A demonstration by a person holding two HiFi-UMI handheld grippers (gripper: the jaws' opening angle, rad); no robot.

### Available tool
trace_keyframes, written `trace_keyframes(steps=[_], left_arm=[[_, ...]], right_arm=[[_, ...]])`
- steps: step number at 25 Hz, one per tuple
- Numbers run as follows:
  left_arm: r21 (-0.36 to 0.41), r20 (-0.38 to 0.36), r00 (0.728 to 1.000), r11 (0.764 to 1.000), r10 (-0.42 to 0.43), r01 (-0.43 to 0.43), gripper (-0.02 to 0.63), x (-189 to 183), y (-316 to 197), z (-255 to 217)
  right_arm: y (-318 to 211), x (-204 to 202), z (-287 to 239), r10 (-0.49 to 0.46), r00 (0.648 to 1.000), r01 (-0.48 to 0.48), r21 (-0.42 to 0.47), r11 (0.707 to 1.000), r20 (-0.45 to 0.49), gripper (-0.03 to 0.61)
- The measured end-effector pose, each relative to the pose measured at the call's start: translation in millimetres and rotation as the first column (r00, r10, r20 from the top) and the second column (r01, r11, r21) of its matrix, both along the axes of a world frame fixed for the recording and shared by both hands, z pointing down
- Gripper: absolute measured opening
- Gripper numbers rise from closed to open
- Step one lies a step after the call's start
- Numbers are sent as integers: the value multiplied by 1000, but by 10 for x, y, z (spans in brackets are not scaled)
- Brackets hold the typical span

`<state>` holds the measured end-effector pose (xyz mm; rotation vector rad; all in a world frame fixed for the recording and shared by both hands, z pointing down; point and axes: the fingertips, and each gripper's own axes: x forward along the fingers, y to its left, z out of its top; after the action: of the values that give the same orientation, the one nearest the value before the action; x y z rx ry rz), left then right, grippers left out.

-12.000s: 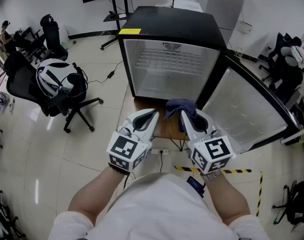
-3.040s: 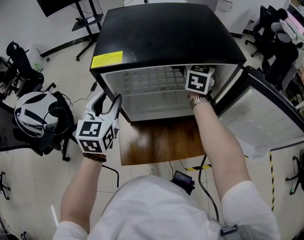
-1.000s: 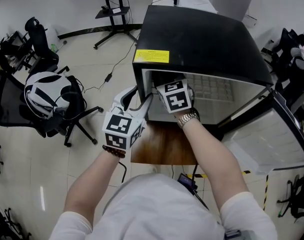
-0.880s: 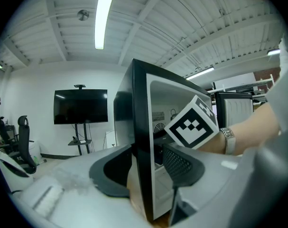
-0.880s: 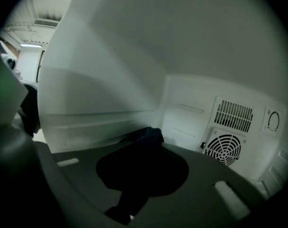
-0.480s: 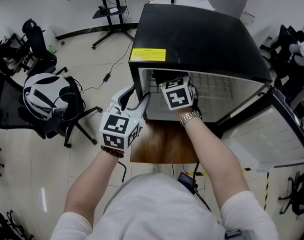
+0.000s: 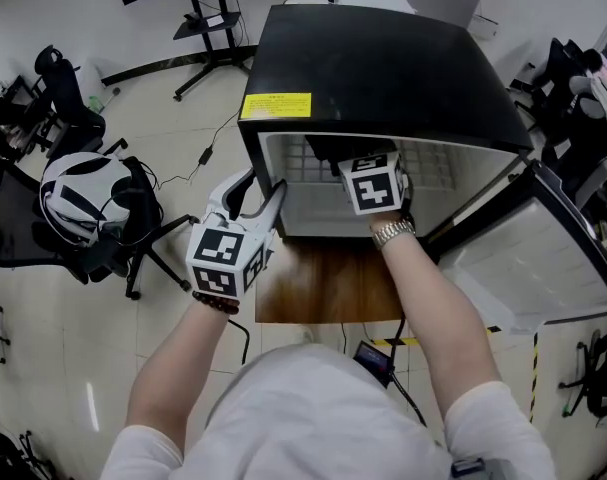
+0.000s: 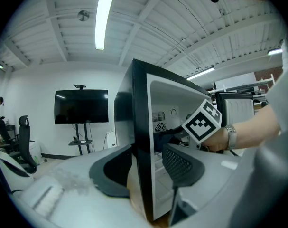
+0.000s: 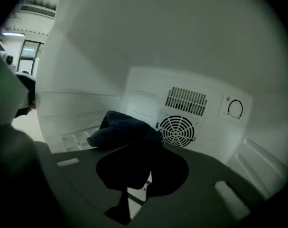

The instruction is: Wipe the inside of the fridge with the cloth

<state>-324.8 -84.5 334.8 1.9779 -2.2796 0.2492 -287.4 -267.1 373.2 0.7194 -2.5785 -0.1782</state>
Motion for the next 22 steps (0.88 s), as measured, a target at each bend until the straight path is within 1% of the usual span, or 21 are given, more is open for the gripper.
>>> trace_keyframes(steps=[6, 11, 16, 22], left_arm=[[-1, -4, 1000, 1000, -1, 1, 198, 0, -1, 0], [-1, -7, 1000, 1000, -8, 8, 198, 1, -1, 2], [-5, -11, 1000, 1000, -12, 12, 198, -14, 10, 3], [-4, -12, 1000, 1000, -14, 14, 198, -5, 0, 0]], right_arm=[[-130, 200, -17, 38, 999, -38, 12, 999, -5, 35], [-261, 399, 8, 82, 997, -82, 2, 997, -10, 35], [-321, 514, -16, 107, 994, -107, 9, 994, -13, 35], [-473, 745, -18, 159, 987, -159, 8, 987, -14, 35]])
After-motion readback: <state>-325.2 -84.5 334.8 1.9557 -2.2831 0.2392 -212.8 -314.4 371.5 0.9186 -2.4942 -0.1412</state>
